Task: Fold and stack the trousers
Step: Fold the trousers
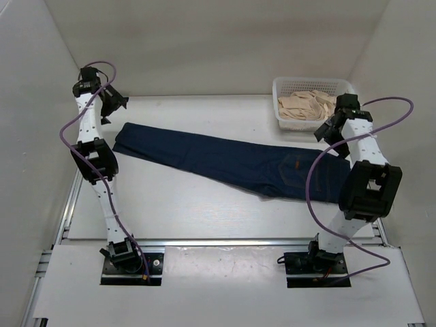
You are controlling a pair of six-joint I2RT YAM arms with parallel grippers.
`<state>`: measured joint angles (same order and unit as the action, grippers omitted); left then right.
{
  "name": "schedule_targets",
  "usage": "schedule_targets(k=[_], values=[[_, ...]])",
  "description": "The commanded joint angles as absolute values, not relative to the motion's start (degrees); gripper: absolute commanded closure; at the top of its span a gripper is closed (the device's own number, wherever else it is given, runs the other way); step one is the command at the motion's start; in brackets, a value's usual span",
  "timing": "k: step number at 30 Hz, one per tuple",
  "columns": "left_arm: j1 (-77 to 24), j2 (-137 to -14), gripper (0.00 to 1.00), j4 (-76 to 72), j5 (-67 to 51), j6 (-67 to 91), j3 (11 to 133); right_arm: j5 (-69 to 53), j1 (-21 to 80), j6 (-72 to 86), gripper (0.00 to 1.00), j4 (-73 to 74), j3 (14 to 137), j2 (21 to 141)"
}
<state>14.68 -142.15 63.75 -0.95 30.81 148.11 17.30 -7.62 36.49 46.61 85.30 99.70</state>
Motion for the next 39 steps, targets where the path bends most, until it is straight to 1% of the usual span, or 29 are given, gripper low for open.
schedule_targets(k=[1, 2, 3, 4, 5, 6, 7, 11, 13, 14, 16, 18, 23, 27, 30, 32, 39], values=[[13.10, -128.79, 0.00, 59.51, 3.14, 27.96, 138.92, 19.07, -6.77, 35.60, 0.05, 45.62, 81.86, 93.00], [13.10, -125.28, 0.00, 59.50, 4.21, 27.34, 137.30, 19.07, -6.77, 35.07, 0.05, 45.62, 80.09, 90.55], [13.10, -124.20, 0.04, 59.50, 5.00, 26.64, 136.15, 18.20, -6.77, 35.07, 0.05, 45.09, 78.15, 89.31], [13.10, -123.41, 0.11, 60.02, 5.71, 25.06, 134.05, 17.58, -6.77, 34.46, 0.07, 45.09, 74.31, 88.08], [13.10, -122.79, 0.51, 60.03, 6.32, 25.05, 132.82, 17.06, -6.77, 34.45, 0.10, 45.09, 72.27, 85.72], [13.10, -122.09, 0.75, 60.64, 6.85, 24.35, 131.50, 16.27, -6.77, 34.45, 0.13, 45.09, 70.25, 84.56], [13.10, -122.08, 0.90, 60.64, 7.46, 24.35, 128.44, 14.61, -6.77, 34.45, 0.17, 45.09, 66.74, 83.51], [13.10, -123.48, 0.90, 62.65, 8.08, 23.73, 122.71, 11.26, -6.77, 34.45, 0.18, 45.09, 60.23, 78.76], [13.10, -124.71, 0.90, 62.24, 6.43, 24.43, 120.42, 10.46, -6.77, 34.45, 0.18, 44.57, 58.63, 77.61], [13.10, -125.24, 0.89, 61.01, 3.37, 24.43, 118.58, 9.94, -6.77, 34.45, 0.18, 44.56, 57.93, 77.61], [13.10, -128.31, 0.81, 60.03, 1.68, 23.82, 119.70, 9.15, -6.77, 33.67, 0.18, 44.56, 57.92, 78.48], [13.10, -131.90, 0.71, 60.03, 0.36, 23.82, 122.24, 9.14, -6.77, 32.26, 0.18, 44.56, 58.44, 79.10], [13.10, -135.96, 0.66, 60.03, -0.79, 23.82, 123.75, 8.61, -6.77, 31.73, 0.18, 44.56, 59.58, 79.10], [13.10, -138.07, 0.66, 59.41, -0.26, 24.35, 123.13, 8.61, -6.77, 31.73, 0.18, 44.56, 60.11, 80.94], [13.10, -138.78, 0.76, 59.41, -0.26, 24.35, 123.13, 8.09, -6.77, 31.73, 0.18, 44.56, 60.12, 82.00], [13.10, -137.03, 0.90, 59.41, 0.44, 24.35, 122.44, 7.56, -6.77, 31.73, 0.18, 44.56, 60.64, 82.00], [13.10, -128.50, 0.90, 58.89, 4.13, 23.82, 121.29, 6.42, -6.77, 32.26, 0.18, 44.56, 60.64, 82.00]])
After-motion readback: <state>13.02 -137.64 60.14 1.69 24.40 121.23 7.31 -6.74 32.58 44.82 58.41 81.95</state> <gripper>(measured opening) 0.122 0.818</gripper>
